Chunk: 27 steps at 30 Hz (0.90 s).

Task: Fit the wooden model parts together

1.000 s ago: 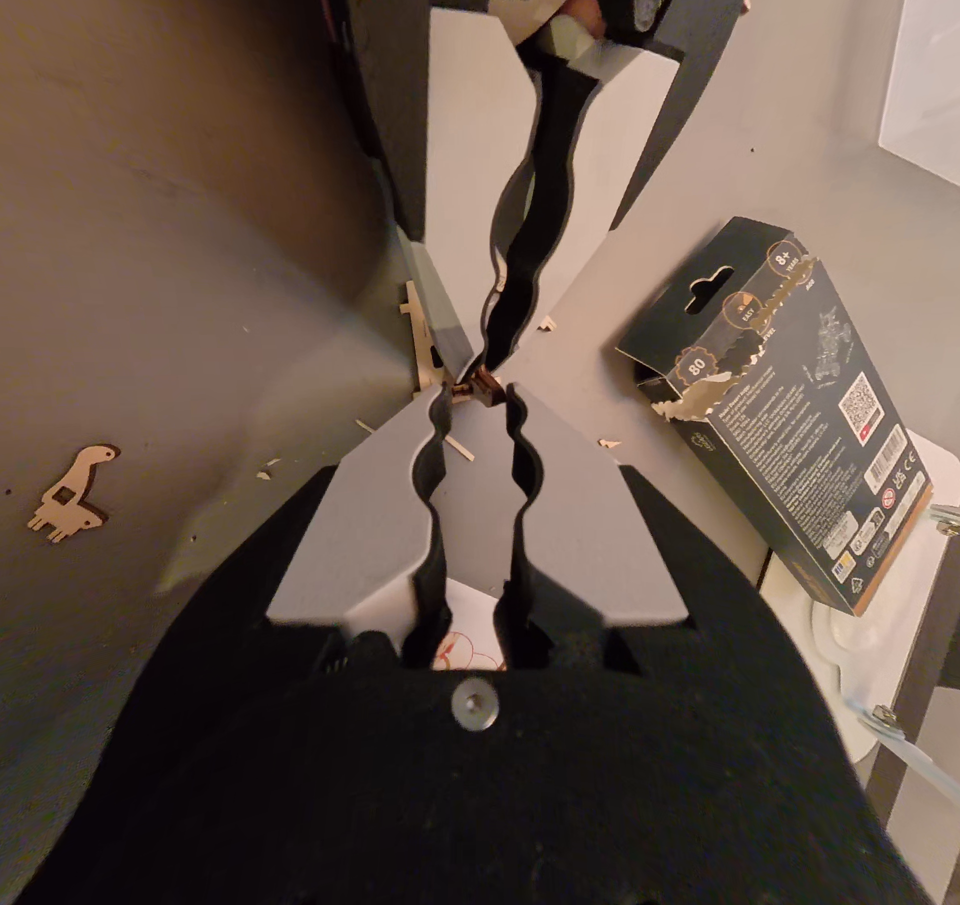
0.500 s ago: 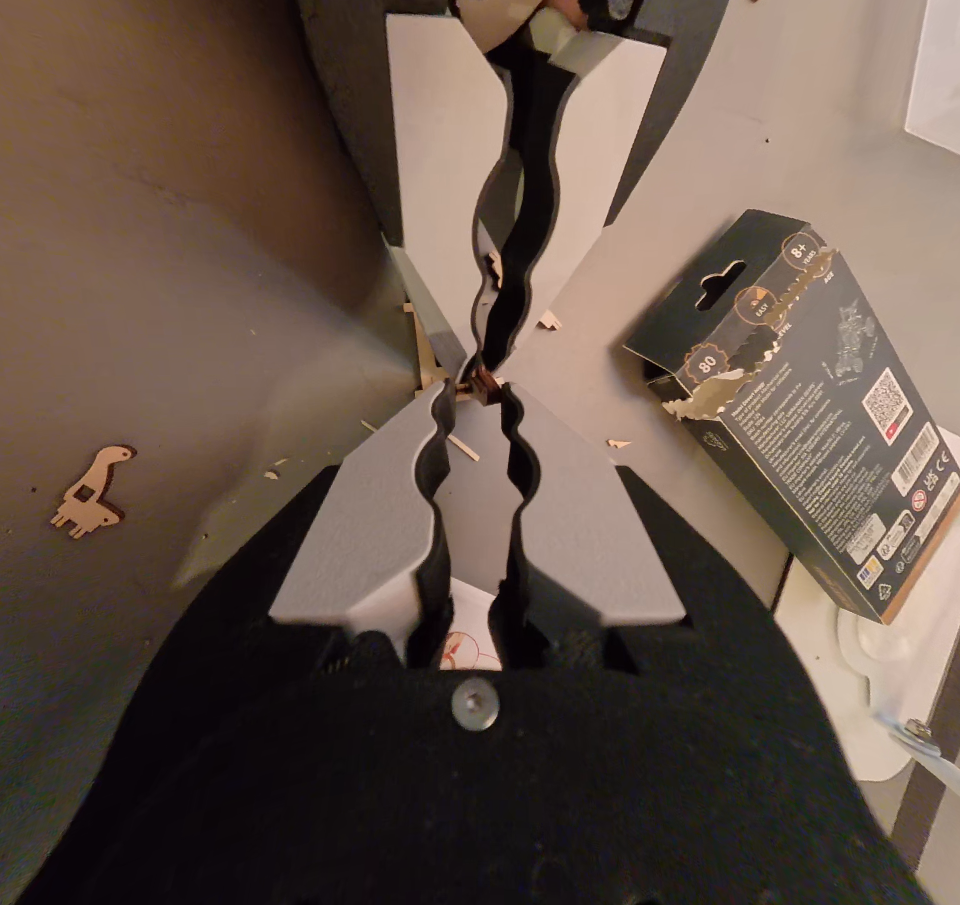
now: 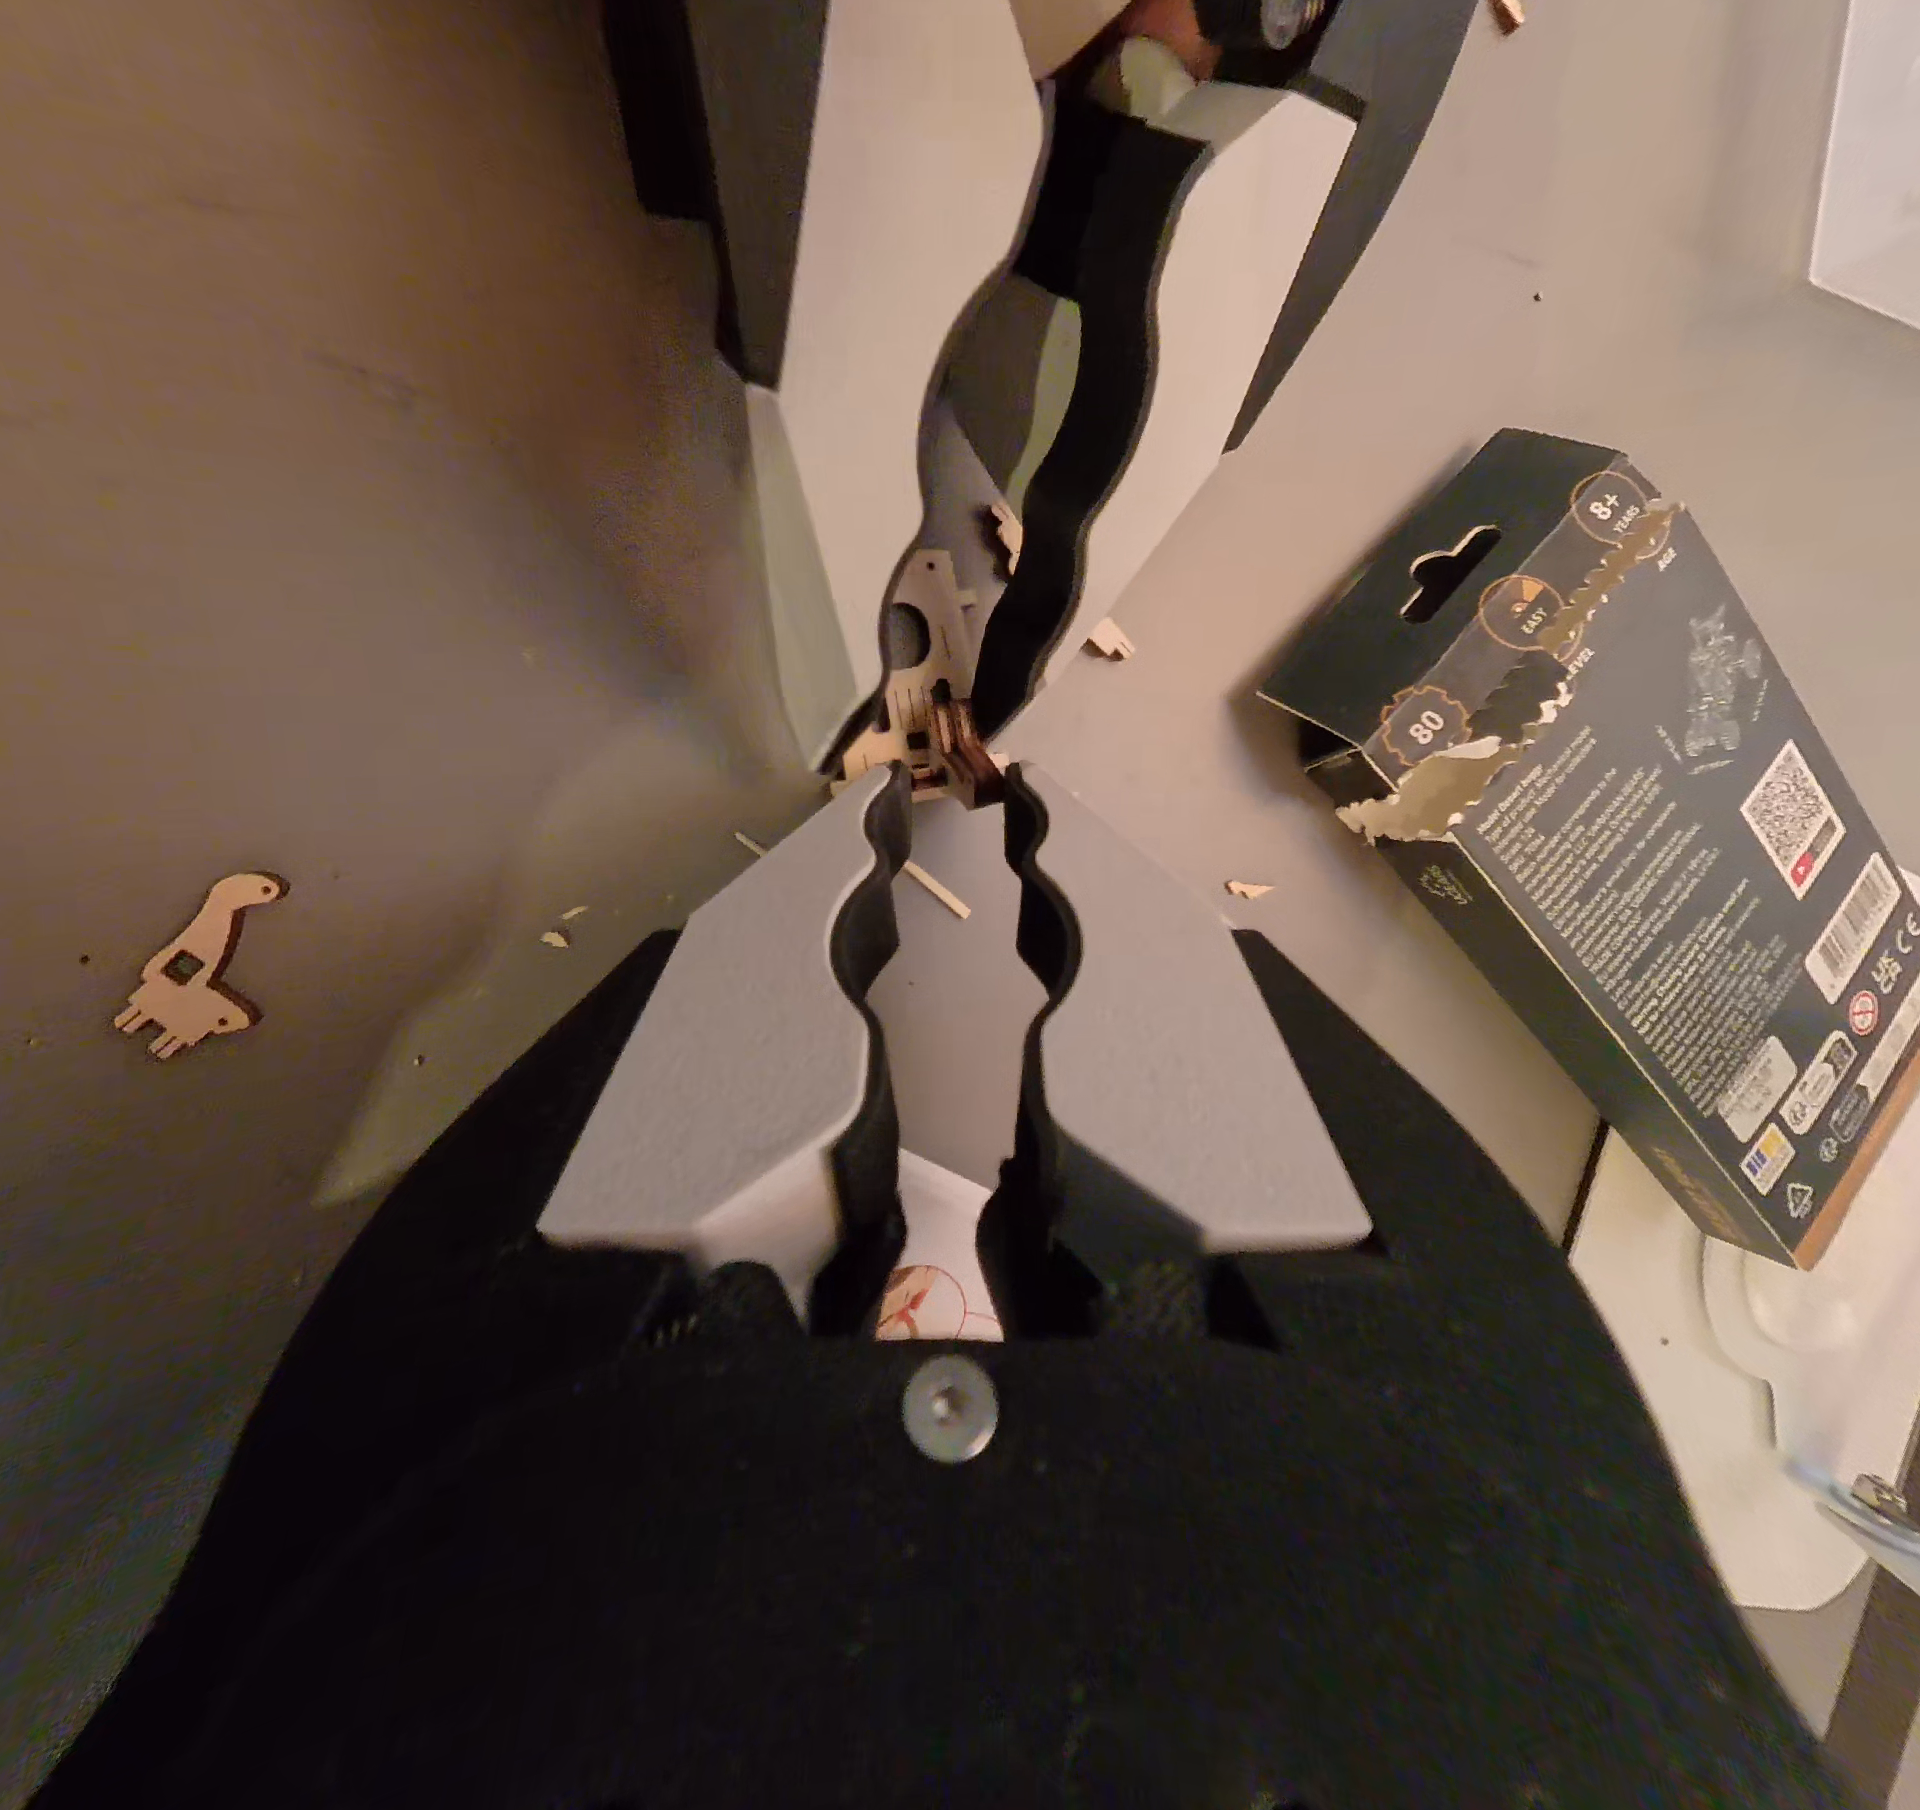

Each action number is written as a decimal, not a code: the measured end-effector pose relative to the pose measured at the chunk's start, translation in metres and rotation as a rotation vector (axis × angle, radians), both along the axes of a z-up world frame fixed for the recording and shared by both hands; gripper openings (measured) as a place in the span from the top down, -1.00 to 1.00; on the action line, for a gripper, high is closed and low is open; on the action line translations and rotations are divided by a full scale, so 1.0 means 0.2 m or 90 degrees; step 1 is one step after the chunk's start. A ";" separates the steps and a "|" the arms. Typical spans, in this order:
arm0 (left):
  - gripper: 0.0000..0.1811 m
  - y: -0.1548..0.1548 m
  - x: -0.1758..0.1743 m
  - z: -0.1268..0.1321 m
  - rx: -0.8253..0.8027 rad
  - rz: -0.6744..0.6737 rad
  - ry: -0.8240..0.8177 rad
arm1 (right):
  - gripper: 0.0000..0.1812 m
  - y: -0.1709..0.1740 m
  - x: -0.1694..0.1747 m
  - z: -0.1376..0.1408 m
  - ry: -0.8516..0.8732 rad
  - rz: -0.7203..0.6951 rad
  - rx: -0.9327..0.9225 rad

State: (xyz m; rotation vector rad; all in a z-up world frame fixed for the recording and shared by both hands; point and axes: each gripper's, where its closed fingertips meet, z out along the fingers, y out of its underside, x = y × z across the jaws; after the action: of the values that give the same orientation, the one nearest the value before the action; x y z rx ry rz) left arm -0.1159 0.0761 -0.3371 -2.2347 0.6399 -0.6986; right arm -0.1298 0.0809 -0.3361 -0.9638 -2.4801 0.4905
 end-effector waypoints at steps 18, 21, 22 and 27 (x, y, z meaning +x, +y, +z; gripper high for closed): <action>0.62 -0.01 0.01 0.01 0.023 0.009 0.022 | 0.85 -0.01 0.00 0.00 0.020 0.005 0.006; 0.43 -0.01 -0.03 0.01 0.024 0.034 0.026 | 0.85 -0.02 0.00 0.02 0.065 0.019 0.040; 0.42 -0.01 -0.04 0.01 0.027 0.038 0.023 | 0.85 -0.02 0.00 0.03 0.081 0.022 0.049; 0.47 -0.03 -0.05 0.00 0.023 0.041 0.034 | 0.86 -0.01 0.01 0.05 0.137 0.023 0.092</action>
State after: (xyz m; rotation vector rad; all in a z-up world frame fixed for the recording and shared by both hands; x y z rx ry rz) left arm -0.1265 0.0704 -0.3372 -2.2366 0.5991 -0.5921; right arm -0.1287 0.0789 -0.3264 -0.7685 -2.3069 0.3985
